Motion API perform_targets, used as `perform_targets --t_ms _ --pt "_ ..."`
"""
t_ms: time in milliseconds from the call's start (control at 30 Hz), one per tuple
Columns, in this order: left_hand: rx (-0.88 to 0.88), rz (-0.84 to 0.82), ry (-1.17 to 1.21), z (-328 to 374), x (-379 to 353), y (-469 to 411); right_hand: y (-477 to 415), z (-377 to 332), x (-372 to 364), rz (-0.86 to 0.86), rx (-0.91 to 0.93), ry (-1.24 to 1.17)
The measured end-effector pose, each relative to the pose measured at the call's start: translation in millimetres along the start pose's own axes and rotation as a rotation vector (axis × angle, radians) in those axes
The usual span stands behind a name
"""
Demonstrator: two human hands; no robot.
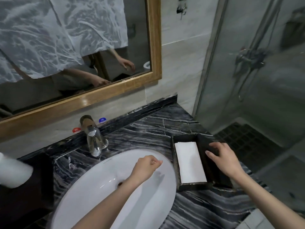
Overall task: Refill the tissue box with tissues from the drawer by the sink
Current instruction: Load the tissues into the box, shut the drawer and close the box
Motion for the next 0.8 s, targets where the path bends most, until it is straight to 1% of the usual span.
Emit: perform_targets --t_ms 133,300,400,533,800 --pt "0.001 -0.032 0.081 20 -23 -13 -9 40 -4 -0.099 -0.196 -0.069" --pt "0.003 -0.023 0.117 35 -43 -24 -15 76 -12 -0.16 -0.349 -0.088" --pt "0.003 -0.04 0.091 36 -54 -30 -19 93 -20 -0.197 -0.402 -0.089" --pt "0.013 -0.043 0.129 39 -59 -31 -22 103 -30 -0.254 -0.451 -0.114" --pt "0.034 -0.046 0.126 36 -64 -34 -35 109 -41 -0.263 -0.525 -0.238"
Point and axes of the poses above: each hand's wrist, its own y-axis away from the middle knuckle, its own x-axis out of the back of the hand, z = x × y, the point moved 3 cm from there along -y, towards the middle knuckle, and after that the axes turned 7 degrees about -x, right-handed, at the moved point
